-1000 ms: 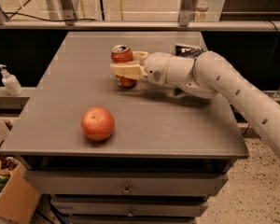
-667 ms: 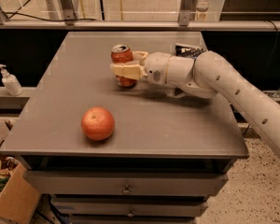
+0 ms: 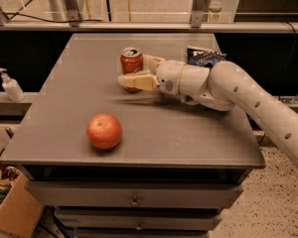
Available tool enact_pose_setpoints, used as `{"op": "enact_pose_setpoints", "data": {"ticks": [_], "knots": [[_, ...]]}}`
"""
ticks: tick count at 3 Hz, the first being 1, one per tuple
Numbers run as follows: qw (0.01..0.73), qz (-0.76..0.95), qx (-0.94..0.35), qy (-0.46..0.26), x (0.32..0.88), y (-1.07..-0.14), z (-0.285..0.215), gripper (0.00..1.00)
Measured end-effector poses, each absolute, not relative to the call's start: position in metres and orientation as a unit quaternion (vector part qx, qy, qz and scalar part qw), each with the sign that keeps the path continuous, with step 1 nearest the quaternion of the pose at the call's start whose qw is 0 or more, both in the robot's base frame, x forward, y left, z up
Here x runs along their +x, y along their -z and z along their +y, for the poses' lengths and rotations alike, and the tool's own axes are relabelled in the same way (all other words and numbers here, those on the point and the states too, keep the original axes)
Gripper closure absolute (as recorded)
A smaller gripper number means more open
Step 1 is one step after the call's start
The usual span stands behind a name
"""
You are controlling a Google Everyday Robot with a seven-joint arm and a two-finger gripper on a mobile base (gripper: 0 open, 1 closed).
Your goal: Place coke can upright
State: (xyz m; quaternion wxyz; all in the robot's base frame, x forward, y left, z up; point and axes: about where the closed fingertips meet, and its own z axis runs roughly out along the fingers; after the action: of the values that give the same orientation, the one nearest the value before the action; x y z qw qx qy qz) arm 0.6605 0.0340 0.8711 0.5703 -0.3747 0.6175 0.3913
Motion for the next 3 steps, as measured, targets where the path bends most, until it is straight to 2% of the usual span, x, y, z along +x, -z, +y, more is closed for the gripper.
{"op": "enact_pose_setpoints", "data": {"ticks": [2,3], "knots": [[0.587,0.621,-0.371,-0.363,0.655,-0.878,0.006,0.0],[0.593,0.624,-0.387,-0.33,0.651,-0.894,-0.024,0.0]]}}
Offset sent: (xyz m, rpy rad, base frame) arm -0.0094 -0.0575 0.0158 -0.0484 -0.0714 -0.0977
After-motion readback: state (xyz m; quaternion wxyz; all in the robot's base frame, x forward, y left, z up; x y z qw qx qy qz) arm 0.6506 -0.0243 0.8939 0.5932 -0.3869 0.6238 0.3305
